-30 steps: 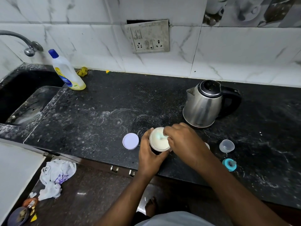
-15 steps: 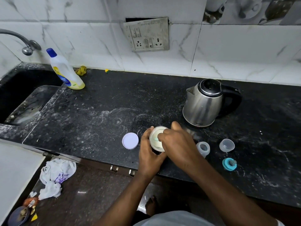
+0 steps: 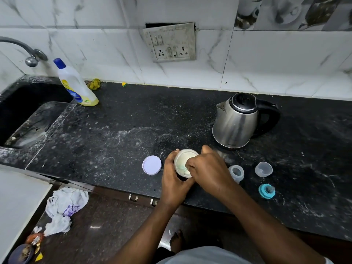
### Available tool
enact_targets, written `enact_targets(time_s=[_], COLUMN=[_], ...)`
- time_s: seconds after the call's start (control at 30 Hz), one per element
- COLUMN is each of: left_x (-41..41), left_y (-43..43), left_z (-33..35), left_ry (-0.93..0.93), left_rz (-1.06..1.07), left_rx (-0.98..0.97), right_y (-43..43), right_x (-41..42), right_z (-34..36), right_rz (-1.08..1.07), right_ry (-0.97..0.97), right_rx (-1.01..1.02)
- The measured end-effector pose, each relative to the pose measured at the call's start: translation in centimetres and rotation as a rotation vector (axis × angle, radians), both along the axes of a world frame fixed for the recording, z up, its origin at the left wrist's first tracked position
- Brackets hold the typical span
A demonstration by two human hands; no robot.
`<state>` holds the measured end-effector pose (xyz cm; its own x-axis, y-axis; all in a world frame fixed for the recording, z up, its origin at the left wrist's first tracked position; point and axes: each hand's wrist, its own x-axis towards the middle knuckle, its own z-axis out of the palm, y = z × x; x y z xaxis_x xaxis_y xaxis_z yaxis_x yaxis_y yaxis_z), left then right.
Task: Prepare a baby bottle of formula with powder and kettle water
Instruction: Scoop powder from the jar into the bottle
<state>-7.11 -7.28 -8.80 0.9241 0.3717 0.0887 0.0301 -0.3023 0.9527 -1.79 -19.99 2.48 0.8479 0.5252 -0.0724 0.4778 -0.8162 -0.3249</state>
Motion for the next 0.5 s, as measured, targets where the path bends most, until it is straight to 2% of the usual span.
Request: enact_targets(time_s=[0.2,0.33,0.5], left_x=[0.2,0.3,0.3], left_y=[0.3,0.7,0.7], left_z=[-0.7,-1.2,-0.6], left_ry=[0.009,-0.008,-0.066], left_rz=[0.001,0.015,0.001], left_rx=[0.059,0.163,0.204], right_y=[-1.2,-2.5,-3.7], right_x=[0.3,1.0,1.4], right_z=[-0.6,-1.0,-1.5], right_rz=[-0.171,-0.374,-0.514], right_ry=[0.186,0.401,0.536], right_rx=[0.34,0.643,0.878])
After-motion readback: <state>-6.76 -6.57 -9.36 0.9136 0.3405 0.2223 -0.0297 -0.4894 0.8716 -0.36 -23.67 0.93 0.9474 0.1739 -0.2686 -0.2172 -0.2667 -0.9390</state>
